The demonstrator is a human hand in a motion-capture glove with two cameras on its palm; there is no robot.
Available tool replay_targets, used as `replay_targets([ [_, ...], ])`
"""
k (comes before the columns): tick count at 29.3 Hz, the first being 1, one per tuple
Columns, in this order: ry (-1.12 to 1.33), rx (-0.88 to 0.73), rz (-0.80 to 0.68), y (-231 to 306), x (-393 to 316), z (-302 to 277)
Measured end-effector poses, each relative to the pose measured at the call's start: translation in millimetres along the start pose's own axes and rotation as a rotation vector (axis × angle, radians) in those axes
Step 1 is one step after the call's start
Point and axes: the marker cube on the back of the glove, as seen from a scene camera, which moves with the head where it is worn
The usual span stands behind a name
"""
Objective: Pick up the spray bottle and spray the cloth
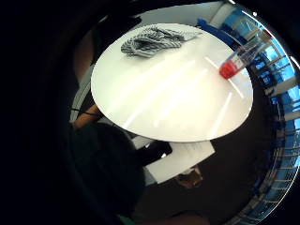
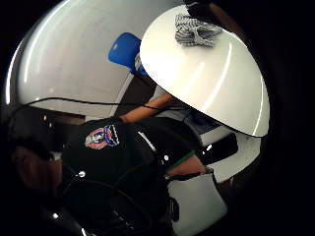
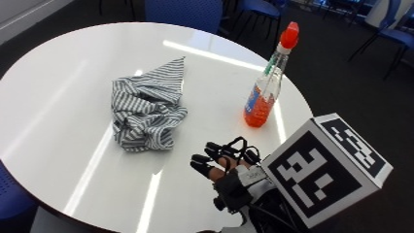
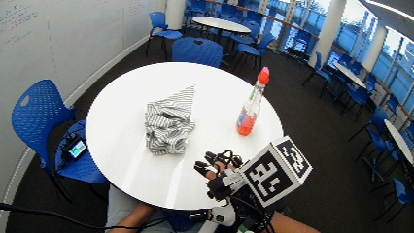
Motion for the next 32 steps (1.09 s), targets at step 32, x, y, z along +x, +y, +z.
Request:
replay_targets([
  [32, -0.057, 0.179, 0.150, -57, 62, 1],
])
